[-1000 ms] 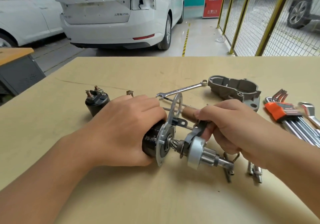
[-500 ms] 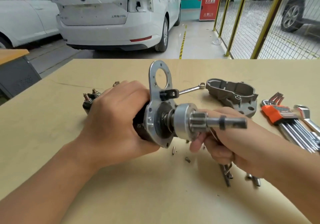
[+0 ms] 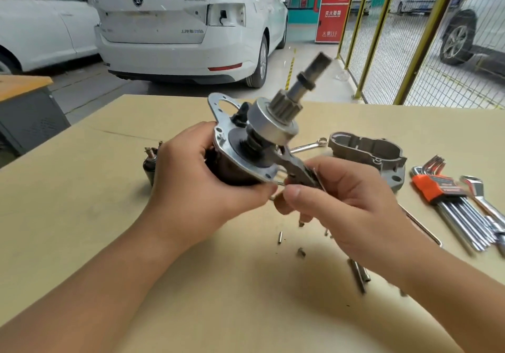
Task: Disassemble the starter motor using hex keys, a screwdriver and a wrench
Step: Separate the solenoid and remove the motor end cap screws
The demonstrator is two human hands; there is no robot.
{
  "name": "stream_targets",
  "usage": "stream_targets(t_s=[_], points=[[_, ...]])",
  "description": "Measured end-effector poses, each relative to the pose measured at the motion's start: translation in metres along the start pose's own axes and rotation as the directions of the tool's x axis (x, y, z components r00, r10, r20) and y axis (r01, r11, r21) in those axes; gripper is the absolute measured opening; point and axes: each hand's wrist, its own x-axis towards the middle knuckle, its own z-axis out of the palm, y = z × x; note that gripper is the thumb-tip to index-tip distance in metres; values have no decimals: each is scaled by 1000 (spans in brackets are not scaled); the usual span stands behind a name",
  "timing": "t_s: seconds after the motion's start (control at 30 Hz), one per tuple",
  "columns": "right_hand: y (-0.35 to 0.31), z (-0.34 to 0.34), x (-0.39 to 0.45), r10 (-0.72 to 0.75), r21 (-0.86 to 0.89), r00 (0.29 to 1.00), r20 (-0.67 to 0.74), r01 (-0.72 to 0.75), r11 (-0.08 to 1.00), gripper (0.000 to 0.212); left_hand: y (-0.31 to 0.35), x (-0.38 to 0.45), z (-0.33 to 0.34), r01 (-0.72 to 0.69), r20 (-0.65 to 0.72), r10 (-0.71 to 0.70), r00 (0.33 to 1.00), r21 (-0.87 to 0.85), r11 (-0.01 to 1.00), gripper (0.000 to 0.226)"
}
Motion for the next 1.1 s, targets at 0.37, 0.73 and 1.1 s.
stream_targets(t_s=[0.37, 0.73, 1.1], points=[[5, -7, 7, 205, 176, 944, -258, -163, 971, 6, -16, 21, -32, 379, 103, -400, 911, 180, 908, 59], [11, -4, 5, 229, 146, 945, -235, -199, 969, 31, -15, 13, -11, 226, 185, -436, 881, 646, 730, 66], [-7, 3, 1, 111, 302, 982, -150, -62, 951, 31, 0, 8, -18, -151, 157, 76, 985, 553, 819, 75]])
